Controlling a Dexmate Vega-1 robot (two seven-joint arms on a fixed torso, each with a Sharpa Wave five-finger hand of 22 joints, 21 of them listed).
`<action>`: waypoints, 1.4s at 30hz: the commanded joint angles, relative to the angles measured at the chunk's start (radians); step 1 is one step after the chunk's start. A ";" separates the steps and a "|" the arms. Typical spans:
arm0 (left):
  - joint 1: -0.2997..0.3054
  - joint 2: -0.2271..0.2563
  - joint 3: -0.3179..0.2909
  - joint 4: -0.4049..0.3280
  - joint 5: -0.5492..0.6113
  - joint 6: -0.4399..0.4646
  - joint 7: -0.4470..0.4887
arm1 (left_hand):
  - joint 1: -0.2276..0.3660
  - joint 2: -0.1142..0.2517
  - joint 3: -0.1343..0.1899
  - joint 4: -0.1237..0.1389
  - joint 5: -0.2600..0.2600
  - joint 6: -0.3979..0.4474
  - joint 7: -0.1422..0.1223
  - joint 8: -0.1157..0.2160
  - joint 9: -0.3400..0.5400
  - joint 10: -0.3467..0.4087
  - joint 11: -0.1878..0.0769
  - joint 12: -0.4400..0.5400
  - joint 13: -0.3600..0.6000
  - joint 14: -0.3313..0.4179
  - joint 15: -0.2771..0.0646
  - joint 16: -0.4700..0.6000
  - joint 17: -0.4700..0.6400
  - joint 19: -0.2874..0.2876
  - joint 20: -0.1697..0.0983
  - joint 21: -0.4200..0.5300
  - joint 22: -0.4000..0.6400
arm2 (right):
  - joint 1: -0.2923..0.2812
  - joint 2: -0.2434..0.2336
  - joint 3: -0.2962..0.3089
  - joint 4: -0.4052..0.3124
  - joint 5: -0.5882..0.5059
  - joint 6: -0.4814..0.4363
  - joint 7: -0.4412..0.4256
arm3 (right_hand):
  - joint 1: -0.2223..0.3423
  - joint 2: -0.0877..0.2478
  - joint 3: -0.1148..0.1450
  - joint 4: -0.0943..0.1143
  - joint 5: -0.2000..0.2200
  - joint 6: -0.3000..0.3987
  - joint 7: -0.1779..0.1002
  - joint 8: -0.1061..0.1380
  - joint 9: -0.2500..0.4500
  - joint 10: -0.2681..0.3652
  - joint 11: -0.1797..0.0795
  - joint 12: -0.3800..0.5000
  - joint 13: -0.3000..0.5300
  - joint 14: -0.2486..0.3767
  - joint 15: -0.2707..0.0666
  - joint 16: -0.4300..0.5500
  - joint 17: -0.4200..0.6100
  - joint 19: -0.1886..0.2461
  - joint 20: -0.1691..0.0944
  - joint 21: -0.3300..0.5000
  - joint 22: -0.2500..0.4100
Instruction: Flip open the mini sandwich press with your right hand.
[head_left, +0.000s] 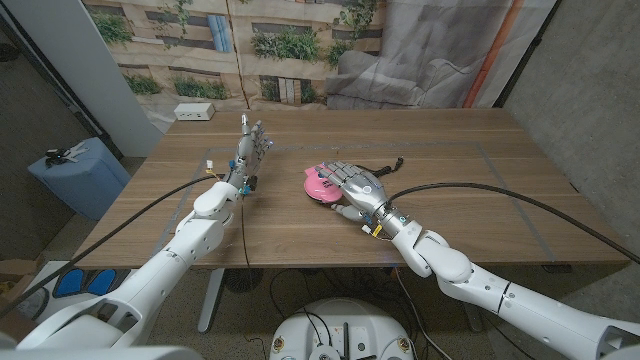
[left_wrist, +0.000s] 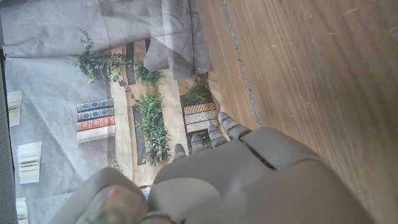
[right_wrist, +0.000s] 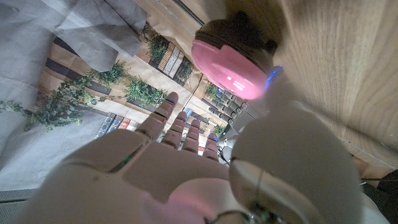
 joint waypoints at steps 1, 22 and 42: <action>0.000 0.000 0.000 0.000 0.000 0.000 0.000 | 0.000 0.052 -0.008 0.001 0.004 -0.034 -0.008 0.005 0.005 -0.007 -0.001 0.006 0.002 -0.008 -0.037 0.003 0.003 0.003 -0.003 0.006 0.003 | 0.023 0.014 -0.021 0.033 0.005 -0.009 -0.016 | 0.009 -0.003 0.010 -0.001 -0.001 0.005 0.001 0.000 0.002 0.011 -0.001 -0.004 0.002 0.009 -0.005 0.010 -0.001 0.014 -0.003 0.004 0.002; 0.000 0.000 0.000 0.001 0.000 0.000 0.000 | 0.000 0.052 -0.008 0.001 0.004 -0.034 -0.008 0.005 0.005 -0.006 0.001 0.007 0.002 -0.007 -0.037 0.003 0.003 0.003 -0.003 0.006 0.003 | 0.033 0.000 -0.013 0.010 0.031 -0.018 -0.026 | 0.019 0.005 0.015 0.009 -0.008 0.015 -0.002 -0.002 0.002 0.021 -0.001 -0.005 0.002 0.018 -0.009 0.010 0.002 0.026 -0.006 0.000 0.002; 0.000 0.000 0.000 0.001 0.000 0.000 0.000 | 0.000 0.052 -0.008 0.001 0.004 -0.035 -0.008 0.005 0.005 -0.006 0.000 0.006 0.002 -0.008 -0.036 0.003 0.003 0.003 -0.004 0.006 0.003 | 0.026 -0.007 0.015 -0.024 0.062 0.008 -0.031 | 0.010 0.004 0.012 0.016 -0.012 0.015 -0.002 -0.007 0.002 0.020 0.003 -0.009 0.002 0.017 -0.006 0.008 0.003 0.024 -0.003 -0.004 0.002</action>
